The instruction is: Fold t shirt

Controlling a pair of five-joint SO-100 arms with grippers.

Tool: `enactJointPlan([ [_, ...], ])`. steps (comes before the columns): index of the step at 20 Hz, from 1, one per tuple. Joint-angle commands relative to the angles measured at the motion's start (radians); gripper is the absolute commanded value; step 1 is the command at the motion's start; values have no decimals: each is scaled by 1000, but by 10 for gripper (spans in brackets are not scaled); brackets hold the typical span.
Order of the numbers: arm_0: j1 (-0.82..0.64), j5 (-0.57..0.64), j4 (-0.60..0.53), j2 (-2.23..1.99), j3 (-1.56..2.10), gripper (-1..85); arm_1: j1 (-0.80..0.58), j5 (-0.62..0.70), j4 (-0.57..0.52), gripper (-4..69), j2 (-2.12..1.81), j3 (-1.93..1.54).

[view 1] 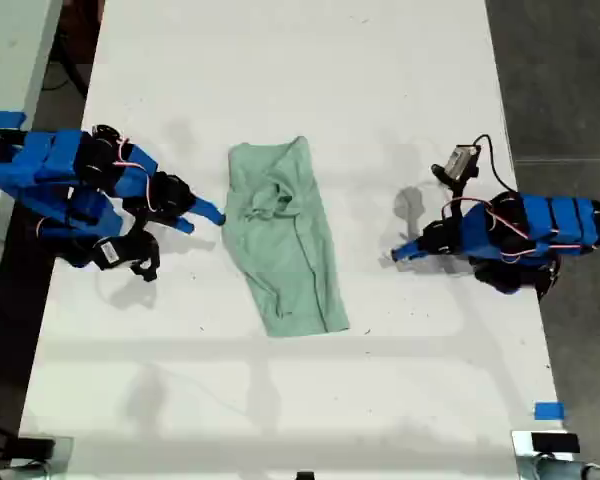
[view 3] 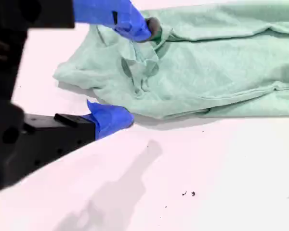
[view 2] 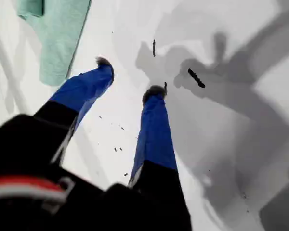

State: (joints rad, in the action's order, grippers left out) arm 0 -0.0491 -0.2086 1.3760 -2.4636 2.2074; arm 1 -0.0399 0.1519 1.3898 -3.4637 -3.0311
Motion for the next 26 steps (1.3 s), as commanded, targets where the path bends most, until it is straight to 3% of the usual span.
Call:
enactJointPlan([
  [1,-72,110,-360,-1069,1012,7,-9,3,-6,70,-15,-58],
  [3,-72,109,-360,-1069,1012,5,-9,2,-6,134,-15,-58],
  [7,-58,109,-359,-1069,1012,33,-9,3,-6,93,-15,-58],
  [11,-51,95,-360,-1072,1006,68,-3,-11,-6,160,-18,-58],
  [14,-35,55,-354,-960,908,99,31,-8,63,174,-12,81],
  [16,18,-11,-337,-597,666,127,48,-25,86,174,249,324],
  [18,98,-67,-244,-130,272,190,86,-54,86,181,761,681],
  [19,117,-74,-166,72,54,203,101,-74,138,188,1017,910],
  [21,173,-137,-37,341,-291,245,135,-144,345,194,1447,1394],
  [23,253,-258,98,538,-557,300,175,-183,364,209,1686,1683],
  [26,337,-262,130,830,-870,308,230,-264,351,218,1914,1893],
])
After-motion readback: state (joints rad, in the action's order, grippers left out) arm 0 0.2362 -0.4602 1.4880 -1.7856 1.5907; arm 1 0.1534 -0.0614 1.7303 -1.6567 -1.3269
